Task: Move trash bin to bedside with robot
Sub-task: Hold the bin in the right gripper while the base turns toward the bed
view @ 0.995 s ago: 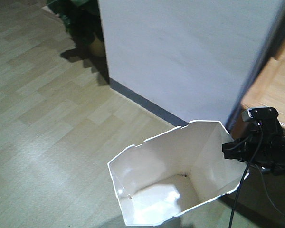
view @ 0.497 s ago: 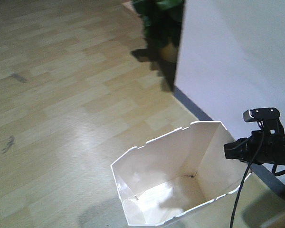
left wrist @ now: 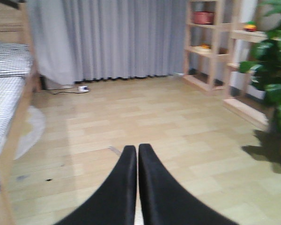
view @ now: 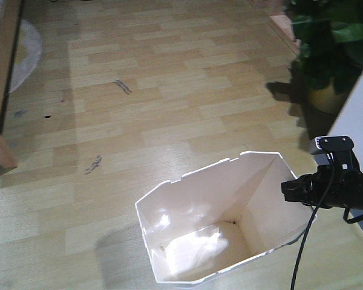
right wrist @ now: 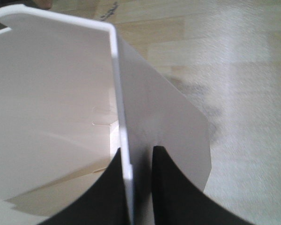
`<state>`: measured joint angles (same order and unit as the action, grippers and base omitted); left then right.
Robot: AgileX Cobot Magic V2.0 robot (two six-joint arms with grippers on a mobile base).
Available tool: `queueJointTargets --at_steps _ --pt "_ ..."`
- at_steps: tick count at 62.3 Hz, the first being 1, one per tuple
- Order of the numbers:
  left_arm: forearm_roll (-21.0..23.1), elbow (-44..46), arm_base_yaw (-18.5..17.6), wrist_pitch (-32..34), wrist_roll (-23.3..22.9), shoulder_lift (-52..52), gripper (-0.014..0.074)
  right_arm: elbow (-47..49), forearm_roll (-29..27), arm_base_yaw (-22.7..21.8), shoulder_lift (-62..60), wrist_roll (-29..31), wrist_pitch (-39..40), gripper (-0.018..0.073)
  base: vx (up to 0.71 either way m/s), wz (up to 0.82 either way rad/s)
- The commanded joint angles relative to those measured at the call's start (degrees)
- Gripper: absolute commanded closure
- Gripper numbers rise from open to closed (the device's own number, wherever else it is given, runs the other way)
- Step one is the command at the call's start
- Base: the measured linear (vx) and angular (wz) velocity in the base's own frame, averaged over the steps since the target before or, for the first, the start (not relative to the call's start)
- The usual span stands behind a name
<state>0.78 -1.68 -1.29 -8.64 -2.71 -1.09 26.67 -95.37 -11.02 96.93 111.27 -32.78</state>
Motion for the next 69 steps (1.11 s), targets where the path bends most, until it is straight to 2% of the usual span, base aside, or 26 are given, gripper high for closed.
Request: queueJointTargets --at_steps 1,23,69 --pt "0.18 -1.62 -0.46 4.45 -0.52 -0.55 0.0602 1.25 -6.65 -0.13 -3.0 -2.24 -10.09 0.0565 0.24 0.48" --pt "0.18 -1.62 -0.46 4.45 -0.52 -0.55 0.0602 1.25 -6.65 -0.13 -3.0 -2.24 -10.15 0.0565 0.28 0.28" --pt "0.18 -1.62 -0.46 4.45 -0.52 -0.55 0.0602 1.25 -6.65 -0.13 -3.0 -2.24 -10.09 0.0565 0.37 0.07"
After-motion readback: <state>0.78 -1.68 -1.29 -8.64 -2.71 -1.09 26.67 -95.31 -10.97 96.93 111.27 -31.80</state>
